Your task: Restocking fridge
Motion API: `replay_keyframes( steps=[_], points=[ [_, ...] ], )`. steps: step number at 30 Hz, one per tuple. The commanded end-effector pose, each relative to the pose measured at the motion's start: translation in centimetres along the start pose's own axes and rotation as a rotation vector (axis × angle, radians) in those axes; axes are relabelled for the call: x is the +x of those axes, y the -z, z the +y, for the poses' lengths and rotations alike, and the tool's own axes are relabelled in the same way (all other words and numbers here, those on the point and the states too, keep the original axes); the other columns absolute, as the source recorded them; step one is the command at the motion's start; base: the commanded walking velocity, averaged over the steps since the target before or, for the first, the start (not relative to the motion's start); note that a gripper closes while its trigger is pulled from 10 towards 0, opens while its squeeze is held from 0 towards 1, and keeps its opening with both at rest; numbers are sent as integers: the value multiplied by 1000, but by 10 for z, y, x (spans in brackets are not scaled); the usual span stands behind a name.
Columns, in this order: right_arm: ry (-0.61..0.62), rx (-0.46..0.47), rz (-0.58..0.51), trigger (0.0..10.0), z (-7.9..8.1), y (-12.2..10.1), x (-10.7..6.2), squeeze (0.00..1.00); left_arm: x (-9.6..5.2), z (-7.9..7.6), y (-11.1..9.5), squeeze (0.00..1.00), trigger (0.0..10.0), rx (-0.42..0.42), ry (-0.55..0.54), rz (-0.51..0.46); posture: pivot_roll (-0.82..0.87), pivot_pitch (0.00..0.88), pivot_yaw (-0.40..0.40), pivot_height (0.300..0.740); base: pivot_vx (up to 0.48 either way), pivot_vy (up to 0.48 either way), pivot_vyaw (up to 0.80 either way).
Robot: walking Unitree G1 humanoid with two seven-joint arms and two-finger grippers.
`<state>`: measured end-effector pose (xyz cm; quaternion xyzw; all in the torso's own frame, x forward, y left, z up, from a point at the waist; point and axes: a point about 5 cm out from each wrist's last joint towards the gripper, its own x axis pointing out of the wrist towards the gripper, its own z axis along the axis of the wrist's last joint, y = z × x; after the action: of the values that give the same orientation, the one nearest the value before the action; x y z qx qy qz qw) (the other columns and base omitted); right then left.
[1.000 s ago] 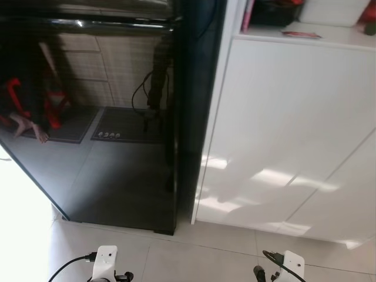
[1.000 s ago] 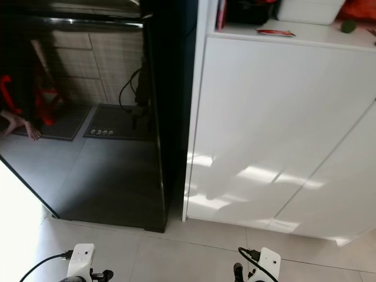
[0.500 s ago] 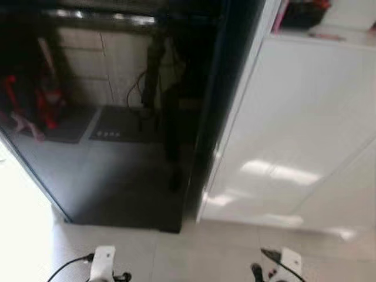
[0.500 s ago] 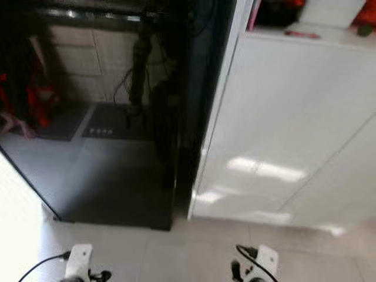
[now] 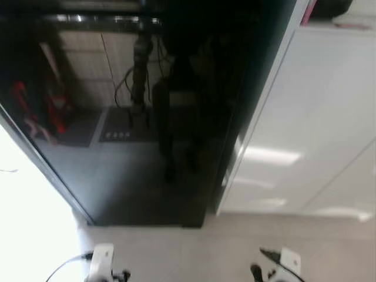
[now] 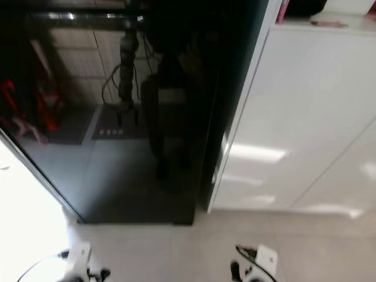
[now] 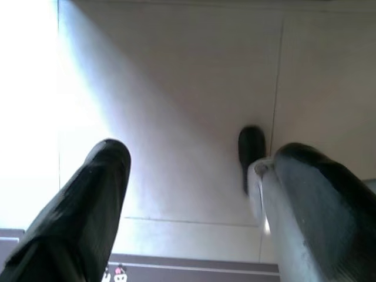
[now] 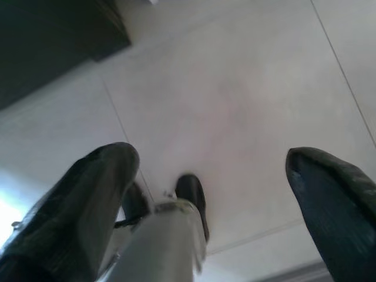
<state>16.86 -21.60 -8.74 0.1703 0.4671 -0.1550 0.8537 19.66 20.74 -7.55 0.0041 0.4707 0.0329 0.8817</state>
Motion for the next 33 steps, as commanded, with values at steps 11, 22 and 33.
replay_keyframes(
  steps=[11,22,33],
  points=[
    [-7,16,-3,10000,4,0,0,0,-1,5,5,0,10000,-4,-12,18,37,75,-37,740,0,380,0],
    [-13,17,-6,10000,4,0,0,0,-1,5,6,0,10000,5,-15,21,53,66,-31,740,0,380,0],
    [-11,11,-2,10000,3,2,0,0,-1,5,8,0,10000,8,-9,23,49,38,-34,740,0,377,0]
  ],
)
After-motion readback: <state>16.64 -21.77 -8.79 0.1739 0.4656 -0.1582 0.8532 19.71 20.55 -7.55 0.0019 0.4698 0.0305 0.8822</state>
